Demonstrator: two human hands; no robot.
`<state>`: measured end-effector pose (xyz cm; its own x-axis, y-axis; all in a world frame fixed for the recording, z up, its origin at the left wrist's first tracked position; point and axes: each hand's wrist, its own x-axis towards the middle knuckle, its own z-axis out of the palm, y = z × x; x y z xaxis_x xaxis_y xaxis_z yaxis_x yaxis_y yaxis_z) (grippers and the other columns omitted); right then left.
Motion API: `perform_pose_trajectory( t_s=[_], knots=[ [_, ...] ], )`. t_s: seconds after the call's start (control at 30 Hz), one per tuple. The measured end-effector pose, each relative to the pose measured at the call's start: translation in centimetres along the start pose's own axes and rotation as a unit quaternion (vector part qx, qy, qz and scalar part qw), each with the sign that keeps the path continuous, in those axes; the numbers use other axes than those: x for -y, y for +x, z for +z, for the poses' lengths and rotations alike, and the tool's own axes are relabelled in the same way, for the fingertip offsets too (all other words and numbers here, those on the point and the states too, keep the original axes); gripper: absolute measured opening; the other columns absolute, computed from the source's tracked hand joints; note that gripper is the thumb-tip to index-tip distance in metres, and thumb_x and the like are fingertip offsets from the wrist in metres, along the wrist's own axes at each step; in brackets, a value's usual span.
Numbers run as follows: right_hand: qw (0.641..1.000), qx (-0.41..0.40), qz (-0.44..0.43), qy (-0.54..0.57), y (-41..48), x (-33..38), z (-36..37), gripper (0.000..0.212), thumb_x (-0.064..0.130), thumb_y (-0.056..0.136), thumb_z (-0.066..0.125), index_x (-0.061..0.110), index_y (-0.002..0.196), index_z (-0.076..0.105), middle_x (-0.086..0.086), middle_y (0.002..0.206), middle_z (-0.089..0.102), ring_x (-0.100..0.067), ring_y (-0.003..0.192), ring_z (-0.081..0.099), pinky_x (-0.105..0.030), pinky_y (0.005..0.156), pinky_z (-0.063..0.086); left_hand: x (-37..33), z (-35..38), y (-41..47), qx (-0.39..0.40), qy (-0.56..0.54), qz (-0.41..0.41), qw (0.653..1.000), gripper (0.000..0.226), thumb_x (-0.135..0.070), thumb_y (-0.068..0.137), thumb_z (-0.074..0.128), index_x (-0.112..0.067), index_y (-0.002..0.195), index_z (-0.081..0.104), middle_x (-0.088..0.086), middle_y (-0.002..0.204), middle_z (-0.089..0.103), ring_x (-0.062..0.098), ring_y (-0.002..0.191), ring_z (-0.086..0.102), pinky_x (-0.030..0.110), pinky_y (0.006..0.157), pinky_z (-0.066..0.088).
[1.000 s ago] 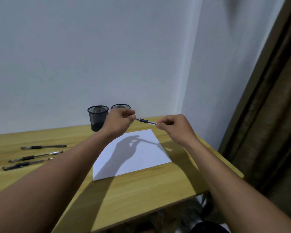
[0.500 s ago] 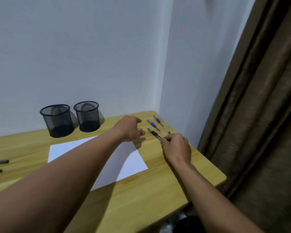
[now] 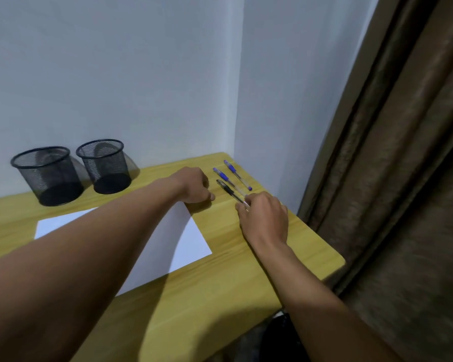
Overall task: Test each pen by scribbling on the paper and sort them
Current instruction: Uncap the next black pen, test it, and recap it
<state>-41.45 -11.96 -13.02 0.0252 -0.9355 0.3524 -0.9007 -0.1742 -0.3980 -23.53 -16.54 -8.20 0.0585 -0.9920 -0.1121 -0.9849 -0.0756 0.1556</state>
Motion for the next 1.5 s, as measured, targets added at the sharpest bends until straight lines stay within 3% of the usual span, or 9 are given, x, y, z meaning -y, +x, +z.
perform_pose_trajectory(
  t_s=[0.2,0.4,0.5,0.73,1.0,1.1,1.23,1.37,1.5],
  knots=[
    [1.000,0.012,-0.007,0.012,-0.8,0.5,-1.4,0.038,0.041,0.099,0.058,0.013,0.123,0.070,-0.006,0.121,0.069,-0.027,0.116,0.058,-0.041,0.096,0.046,0.6,-0.7,-1.8,-0.027,-0.074,-0.003,0.997,0.067,-0.048,0.083,0.068,-0.018,0.141,0.051,0.007,0.139,0.056,0.027,0.126,0.052,0.034,0.100,0.044],
    [0.996,0.017,-0.058,0.064,-1.9,3.4,-3.5,0.032,0.031,0.100,0.057,0.012,0.122,0.069,-0.008,0.123,0.068,-0.030,0.117,0.059,-0.039,0.092,0.050,4.1,-2.5,-8.8,-0.099,-0.093,0.035,0.990,0.051,-0.043,0.085,0.067,-0.023,0.131,0.061,0.001,0.134,0.062,0.021,0.122,0.057,0.031,0.101,0.044],
    [0.992,0.032,-0.090,0.083,-2.7,6.6,-4.1,0.036,0.030,0.099,0.056,0.012,0.128,0.068,-0.007,0.133,0.065,-0.028,0.126,0.057,-0.038,0.094,0.049,6.8,-2.9,-13.8,-0.125,-0.093,0.028,0.987,0.043,-0.039,0.088,0.066,-0.024,0.128,0.063,-0.002,0.133,0.062,0.018,0.120,0.058,0.033,0.102,0.045],
    [0.959,0.112,-0.215,0.148,-7.2,16.7,-2.9,0.040,0.030,0.099,0.057,0.011,0.134,0.063,-0.007,0.134,0.066,-0.026,0.127,0.058,-0.036,0.096,0.049,14.4,-2.3,-25.2,-0.217,-0.090,-0.060,0.970,0.036,-0.035,0.089,0.065,-0.025,0.123,0.066,-0.005,0.130,0.064,0.016,0.118,0.058,0.034,0.098,0.046],
    [0.891,0.245,-0.347,0.162,-14.5,27.6,0.4,0.044,0.030,0.098,0.059,0.017,0.140,0.059,-0.007,0.140,0.062,-0.026,0.129,0.056,-0.041,0.104,0.049,23.6,0.3,-33.9,-0.315,-0.083,-0.209,0.922,0.030,-0.028,0.085,0.066,-0.026,0.115,0.070,0.000,0.117,0.066,0.022,0.113,0.058,0.040,0.094,0.049],
    [0.867,0.288,-0.376,0.152,-16.7,30.3,1.6,0.044,0.026,0.097,0.058,0.018,0.140,0.058,-0.008,0.136,0.063,-0.028,0.122,0.059,-0.041,0.099,0.051,26.6,1.5,-36.1,-0.329,-0.086,-0.265,0.902,0.031,-0.028,0.085,0.063,-0.022,0.115,0.069,0.001,0.121,0.063,0.024,0.114,0.056,0.043,0.092,0.051],
    [0.849,0.298,-0.419,0.124,-18.1,32.6,3.5,0.033,0.021,0.098,0.056,0.013,0.130,0.061,-0.010,0.125,0.066,-0.030,0.113,0.061,-0.041,0.092,0.053,28.9,3.2,-37.8,-0.313,-0.061,-0.292,0.902,0.035,-0.029,0.093,0.054,-0.022,0.126,0.064,0.002,0.134,0.059,0.025,0.125,0.051,0.043,0.097,0.049],
    [0.852,0.264,-0.436,0.117,-19.0,33.5,5.2,0.024,0.016,0.099,0.053,0.015,0.120,0.065,-0.007,0.116,0.068,-0.029,0.106,0.062,-0.039,0.085,0.054,29.8,3.7,-38.4,-0.302,-0.056,-0.293,0.906,0.031,-0.026,0.095,0.050,-0.021,0.120,0.067,-0.001,0.131,0.062,0.031,0.113,0.058,0.044,0.089,0.052],
    [0.859,0.237,-0.434,0.131,-19.0,33.9,5.7,0.028,0.020,0.100,0.057,0.013,0.125,0.068,-0.007,0.117,0.066,-0.028,0.109,0.061,-0.039,0.088,0.054,30.2,3.4,-38.7,-0.284,-0.028,-0.303,0.909,0.031,-0.026,0.094,0.051,-0.019,0.120,0.067,0.003,0.125,0.063,0.030,0.110,0.055,0.044,0.090,0.050]
  ],
)
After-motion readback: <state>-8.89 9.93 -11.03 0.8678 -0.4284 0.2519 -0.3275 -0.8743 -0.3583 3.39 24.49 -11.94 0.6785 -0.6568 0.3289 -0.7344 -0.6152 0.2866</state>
